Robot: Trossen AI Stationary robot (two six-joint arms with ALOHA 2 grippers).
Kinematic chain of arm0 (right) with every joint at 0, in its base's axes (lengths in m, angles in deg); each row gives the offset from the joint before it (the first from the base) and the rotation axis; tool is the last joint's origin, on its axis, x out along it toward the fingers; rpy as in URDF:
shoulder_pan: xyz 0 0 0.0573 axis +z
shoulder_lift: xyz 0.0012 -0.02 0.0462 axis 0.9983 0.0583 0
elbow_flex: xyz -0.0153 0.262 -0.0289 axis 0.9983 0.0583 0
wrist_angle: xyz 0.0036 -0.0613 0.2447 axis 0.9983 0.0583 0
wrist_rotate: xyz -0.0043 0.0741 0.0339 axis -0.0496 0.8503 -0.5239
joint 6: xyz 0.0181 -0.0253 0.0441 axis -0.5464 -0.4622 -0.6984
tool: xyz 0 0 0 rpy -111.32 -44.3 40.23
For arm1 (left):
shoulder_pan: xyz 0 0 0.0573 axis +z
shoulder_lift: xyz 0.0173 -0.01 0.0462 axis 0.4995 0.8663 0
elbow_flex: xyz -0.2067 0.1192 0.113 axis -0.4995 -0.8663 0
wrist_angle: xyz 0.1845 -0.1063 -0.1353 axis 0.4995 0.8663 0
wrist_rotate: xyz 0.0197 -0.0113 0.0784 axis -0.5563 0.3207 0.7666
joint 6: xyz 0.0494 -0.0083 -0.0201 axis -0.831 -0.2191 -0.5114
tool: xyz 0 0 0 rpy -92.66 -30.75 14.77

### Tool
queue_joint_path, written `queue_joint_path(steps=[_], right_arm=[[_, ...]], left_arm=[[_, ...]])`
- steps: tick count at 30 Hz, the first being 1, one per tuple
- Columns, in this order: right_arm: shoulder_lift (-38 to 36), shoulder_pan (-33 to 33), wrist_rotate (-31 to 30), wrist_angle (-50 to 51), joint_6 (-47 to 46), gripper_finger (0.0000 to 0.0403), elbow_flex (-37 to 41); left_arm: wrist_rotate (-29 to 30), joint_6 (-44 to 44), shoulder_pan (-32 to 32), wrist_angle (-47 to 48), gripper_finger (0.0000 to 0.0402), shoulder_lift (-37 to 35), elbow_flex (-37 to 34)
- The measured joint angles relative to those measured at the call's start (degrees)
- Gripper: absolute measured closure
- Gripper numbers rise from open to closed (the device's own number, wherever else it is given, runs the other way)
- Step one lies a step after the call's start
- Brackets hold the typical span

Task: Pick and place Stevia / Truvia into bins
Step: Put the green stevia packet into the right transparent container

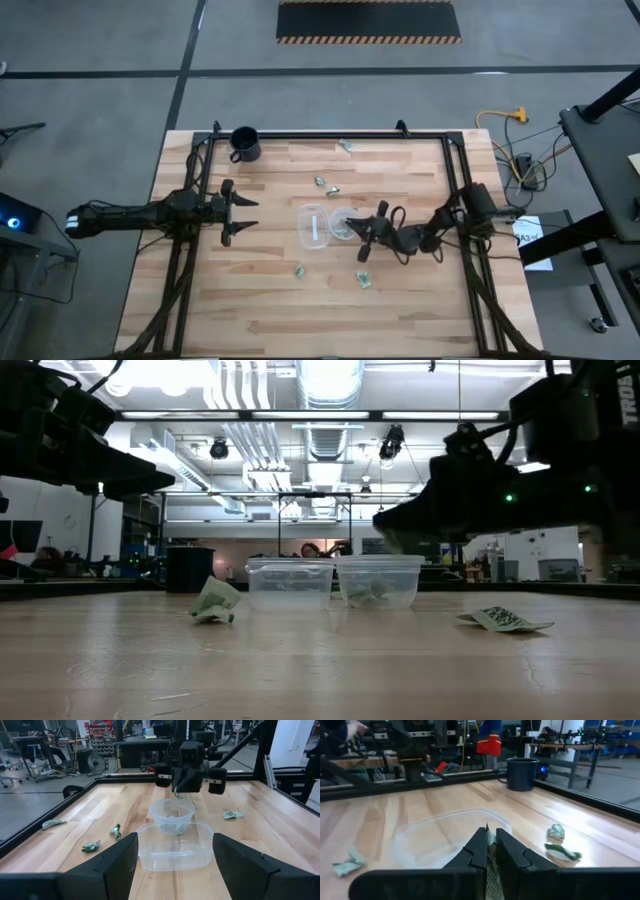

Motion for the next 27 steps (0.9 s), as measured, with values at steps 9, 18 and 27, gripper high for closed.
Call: queue_joint_path(steps=[9, 18, 27], right_arm=[[0.58, -0.18, 0.21, -0.07, 2.22, 0.039, -1.5], [0.56, -0.21, 0.12, 0.87, 2.48, 0.0388, -1.5], [0.51, -0.45, 0.06, 1.28, 2.39, 0.0344, -1.48]], left_arm=[[-0.02, 0.0, 0.01, -0.02, 0.0162, -0.03, 0.0], [0.0, 0.0, 0.0, -0.02, 0.0162, 0.01, 0.0], [0.0, 0.0, 0.0, 0.0, 0.0162, -0.02, 0.0]])
